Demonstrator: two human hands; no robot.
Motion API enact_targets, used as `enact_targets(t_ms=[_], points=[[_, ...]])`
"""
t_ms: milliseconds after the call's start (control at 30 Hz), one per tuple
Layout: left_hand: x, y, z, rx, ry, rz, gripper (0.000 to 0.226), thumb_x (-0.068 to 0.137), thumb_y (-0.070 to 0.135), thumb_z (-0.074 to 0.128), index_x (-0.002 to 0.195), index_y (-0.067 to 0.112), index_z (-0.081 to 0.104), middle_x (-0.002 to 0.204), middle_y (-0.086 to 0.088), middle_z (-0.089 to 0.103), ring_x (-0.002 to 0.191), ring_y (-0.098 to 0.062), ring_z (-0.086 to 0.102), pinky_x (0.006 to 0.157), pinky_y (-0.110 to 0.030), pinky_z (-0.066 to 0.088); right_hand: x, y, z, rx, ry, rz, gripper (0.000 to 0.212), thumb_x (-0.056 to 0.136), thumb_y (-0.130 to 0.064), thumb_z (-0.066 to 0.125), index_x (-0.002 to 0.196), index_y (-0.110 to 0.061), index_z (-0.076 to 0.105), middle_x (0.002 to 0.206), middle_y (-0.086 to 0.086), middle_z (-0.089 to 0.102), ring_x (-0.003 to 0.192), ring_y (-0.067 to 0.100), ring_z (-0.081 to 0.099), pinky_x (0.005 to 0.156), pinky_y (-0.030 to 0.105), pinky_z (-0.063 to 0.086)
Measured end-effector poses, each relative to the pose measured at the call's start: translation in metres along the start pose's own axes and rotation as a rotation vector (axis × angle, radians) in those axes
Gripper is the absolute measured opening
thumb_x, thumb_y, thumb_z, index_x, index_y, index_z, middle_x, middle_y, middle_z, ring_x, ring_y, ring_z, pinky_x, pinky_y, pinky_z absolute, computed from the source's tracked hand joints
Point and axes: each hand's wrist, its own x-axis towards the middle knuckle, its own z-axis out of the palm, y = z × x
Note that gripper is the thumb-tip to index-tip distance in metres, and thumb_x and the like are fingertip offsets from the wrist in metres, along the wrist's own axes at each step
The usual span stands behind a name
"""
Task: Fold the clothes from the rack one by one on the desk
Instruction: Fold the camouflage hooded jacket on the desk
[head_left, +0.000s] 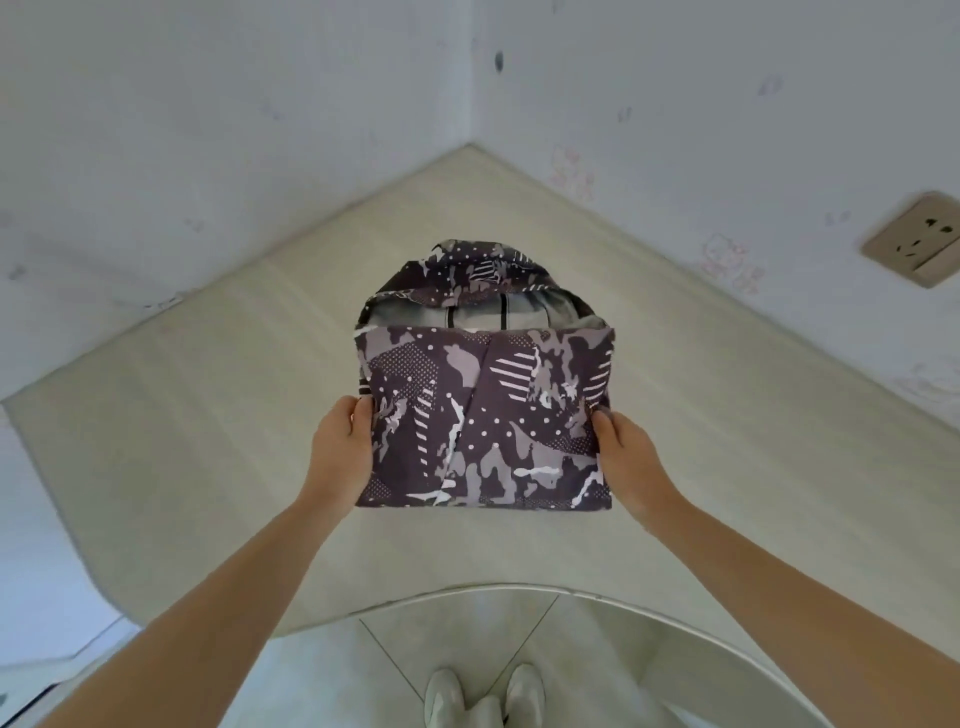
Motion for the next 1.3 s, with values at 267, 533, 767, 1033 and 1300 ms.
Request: enact_targets(t_ms=[267,533,767,1033,1300], points=[[-0.025,-0.004,0.017,-0.057,0.026,-0.087,0.031,0.100,0.038,0.046,0.077,0.017,0.052,0.074,0.000,0.059,0.066,-0.012,0.052,0.058,-0.025,0.036,-0.007,0.015,0.024,0.138,0.101,0.305,0.051,0.099,-0.044,0.025,0.093,-0.011,0.064,0.092,0.008,0.064,0.088,0.026,0.060,0.082,0.038,0.048],[-0.016,-0.030,0.021,0.177,0.157,0.023,0.035,0.103,0.026,0.041,0.072,0.011,0.042,0.059,0.001,0.046,0.054,-0.016,0.042,0.055,-0.031,0.028,-0.004,0.019,0.037,-0.385,0.224,0.136,0.043,0.103,-0.031,0.024,0.083,-0.008,0.054,0.075,0.008,0.058,0.070,0.029,0.056,0.061,0.036,0.042],[-0.009,-0.050,0.029,0.224,0.128,-0.125,0.037,0.103,0.030,0.038,0.071,0.012,0.045,0.064,-0.005,0.052,0.064,-0.028,0.049,0.058,-0.034,0.034,-0.002,0.032,0.044,-0.555,0.113,0.251,0.022,0.094,-0.012,0.032,0.089,-0.007,0.054,0.085,0.011,0.060,0.075,0.031,0.057,0.065,0.036,0.046],[0.006,-0.044,0.007,0.426,-0.053,-0.161,0.055,0.096,0.061,0.028,0.076,0.019,0.056,0.072,0.001,0.061,0.073,-0.024,0.058,0.066,-0.035,0.044,0.007,0.023,0.028,-0.707,-0.070,0.240,0.021,0.097,-0.008,0.034,0.096,-0.007,0.055,0.088,0.011,0.059,0.092,0.035,0.062,0.073,0.038,0.047],[0.084,-0.018,-0.018,0.078,-0.092,-0.304,0.032,0.098,0.043,0.045,0.092,0.014,0.057,0.094,-0.008,0.067,0.086,-0.026,0.066,0.086,-0.047,0.054,0.071,-0.001,-0.026,-0.192,0.038,0.349,0.033,0.099,-0.016,0.037,0.104,0.007,0.061,0.098,0.020,0.066,0.087,0.038,0.064,0.085,0.048,0.054]])
